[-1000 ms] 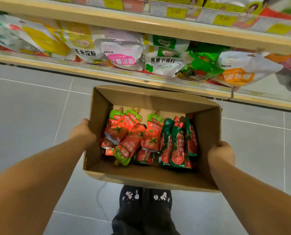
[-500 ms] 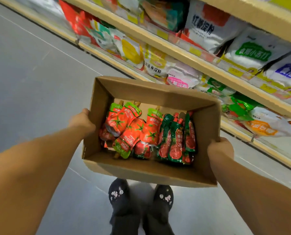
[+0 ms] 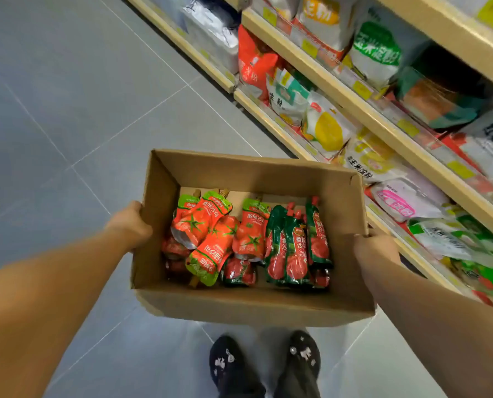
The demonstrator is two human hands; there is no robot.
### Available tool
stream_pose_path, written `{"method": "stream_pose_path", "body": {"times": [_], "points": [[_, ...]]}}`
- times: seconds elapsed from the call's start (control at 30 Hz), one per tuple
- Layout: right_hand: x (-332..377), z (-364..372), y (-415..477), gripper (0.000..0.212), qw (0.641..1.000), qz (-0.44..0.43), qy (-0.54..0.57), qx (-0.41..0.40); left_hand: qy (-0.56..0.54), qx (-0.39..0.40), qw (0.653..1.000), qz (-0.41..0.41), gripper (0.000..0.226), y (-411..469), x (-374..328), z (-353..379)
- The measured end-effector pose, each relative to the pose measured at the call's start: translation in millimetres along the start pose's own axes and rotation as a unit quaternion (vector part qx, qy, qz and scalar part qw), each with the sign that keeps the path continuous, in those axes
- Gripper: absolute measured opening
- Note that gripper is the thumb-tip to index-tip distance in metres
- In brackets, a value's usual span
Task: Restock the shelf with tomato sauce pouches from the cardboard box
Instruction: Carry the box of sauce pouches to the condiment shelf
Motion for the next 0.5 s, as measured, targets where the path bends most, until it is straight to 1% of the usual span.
{"method": "stream_pose_path", "body": {"times": [0.1, 0.2, 0.27, 0.4, 0.5], "points": [[50.9, 33.8, 6.0, 0.018, 1.0, -0.014, -0.013, 0.021, -0.008, -0.012, 1.0, -0.027, 0.046, 29.3, 28.1, -38.1], [90.9, 56.3, 10.7, 0.023, 0.999, -0.029, -0.034, 0.032, -0.023, -0.008, 0.999, -0.036, 0.048, 49.0, 39.1, -61.2], [139.3, 85.0, 22.3, 0.024, 0.997, -0.047, -0.049, 0.043, -0.05, -0.019, 0.997, -0.062, 0.046, 72.3, 56.0, -90.7], [220.8, 122.5, 30.5, 0.024, 0.993, -0.082, -0.083, 0.036, -0.077, -0.034, 0.993, -0.082, 0.048, 105.7, 74.8, -141.5], [297.3, 148.9, 37.2, 0.023, 0.988, -0.109, -0.11, 0.029, -0.095, -0.037, 0.99, -0.101, 0.044, 133.7, 89.0, -188.3]]}}
Point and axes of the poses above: each hand's wrist, its own y-axis towards the middle knuckle, its own z-axis out of the palm, x = y × z, the point moved 2 cm from there along y, towards the middle knuckle, and after that the axes turned 10 degrees about x, right-handed, at the moved point
